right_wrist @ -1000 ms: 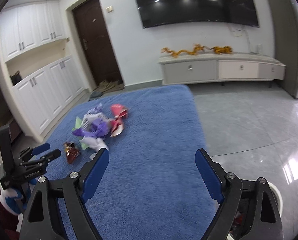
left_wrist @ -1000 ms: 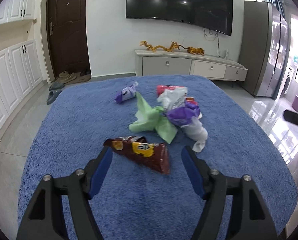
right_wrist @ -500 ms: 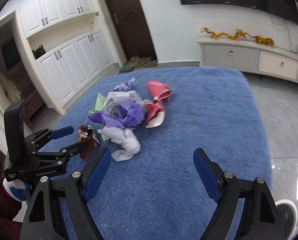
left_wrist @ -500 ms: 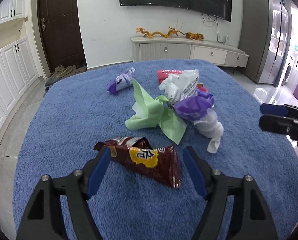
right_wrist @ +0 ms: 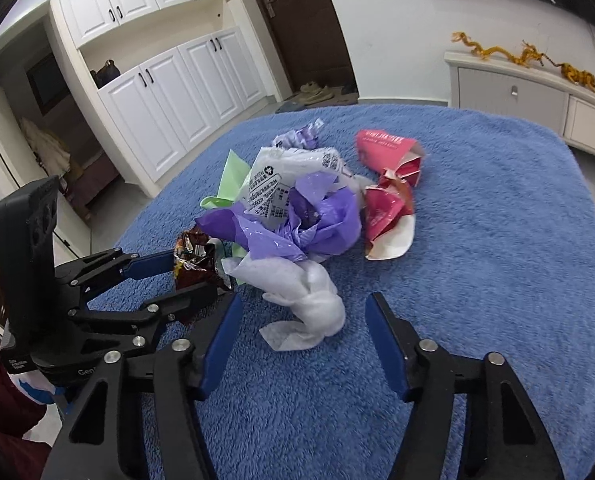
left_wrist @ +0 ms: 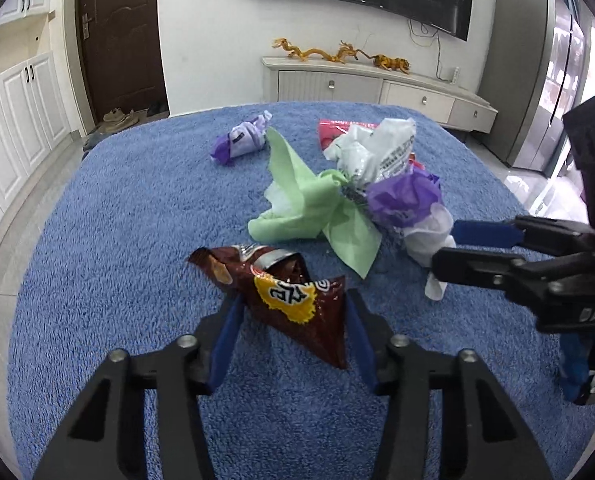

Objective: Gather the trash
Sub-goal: 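Grasp the brown chip bag with the left tool while the right tool grasps a white plastic bag, then carry both bags over the bin and open both tools to drop them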

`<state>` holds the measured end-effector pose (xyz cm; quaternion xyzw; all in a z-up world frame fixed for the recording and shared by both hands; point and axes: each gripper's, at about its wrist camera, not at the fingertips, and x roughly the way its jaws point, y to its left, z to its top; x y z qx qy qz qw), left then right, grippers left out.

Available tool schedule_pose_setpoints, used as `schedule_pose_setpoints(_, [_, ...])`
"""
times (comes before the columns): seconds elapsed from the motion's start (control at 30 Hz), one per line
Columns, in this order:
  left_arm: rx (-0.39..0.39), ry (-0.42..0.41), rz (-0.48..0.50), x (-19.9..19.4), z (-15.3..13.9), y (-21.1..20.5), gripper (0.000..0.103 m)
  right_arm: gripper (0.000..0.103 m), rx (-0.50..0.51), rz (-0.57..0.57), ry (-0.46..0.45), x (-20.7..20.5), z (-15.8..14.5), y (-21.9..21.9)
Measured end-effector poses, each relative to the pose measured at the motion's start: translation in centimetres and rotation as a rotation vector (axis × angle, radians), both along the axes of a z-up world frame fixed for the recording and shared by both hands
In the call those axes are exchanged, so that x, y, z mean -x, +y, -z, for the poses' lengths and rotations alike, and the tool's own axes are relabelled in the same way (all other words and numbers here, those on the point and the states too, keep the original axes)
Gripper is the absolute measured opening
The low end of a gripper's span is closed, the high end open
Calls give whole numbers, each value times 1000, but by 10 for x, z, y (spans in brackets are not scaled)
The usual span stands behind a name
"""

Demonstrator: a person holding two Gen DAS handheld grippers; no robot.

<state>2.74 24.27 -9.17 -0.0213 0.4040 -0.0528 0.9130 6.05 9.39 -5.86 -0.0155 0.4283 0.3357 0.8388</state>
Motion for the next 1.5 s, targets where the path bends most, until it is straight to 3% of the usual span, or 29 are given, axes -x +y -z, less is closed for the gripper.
schedule_pose_setpoints(0.1, [-4, -5, 0, 4, 0, 0, 37, 51, 8, -4, 20, -6, 6, 5])
schedule_pose_setpoints(0.17, [-5, -9, 3, 8, -1, -1, 28, 41, 14, -7, 28, -6, 9, 8])
schedule_pose_setpoints(0.23, [-4, -13, 3, 12, -2, -1, 25, 24, 19, -7, 29, -5, 11, 9])
schedule_pose_setpoints(0.33, [4, -23, 1, 23, -4, 0, 23, 20, 2, -1, 34, -1, 10, 5])
schedule_pose_setpoints(0.7, [20, -84, 6, 73, -18, 5, 20, 19, -16, -28, -19, 54, -14, -24])
schedule_pose_setpoints(0.97, [24, -173, 28, 100, -41, 2, 20, 19, -38, 6, -85, 95, -39, -39])
schedule_pose_setpoints(1.23, [14, -255, 49, 106, -68, -6, 20, 19, -64, 66, -156, 114, -68, -65])
schedule_pose_setpoints(1.5, [-15, -296, 124, 92, -88, -47, 20, 19, -85, 178, -196, 118, -80, -107])
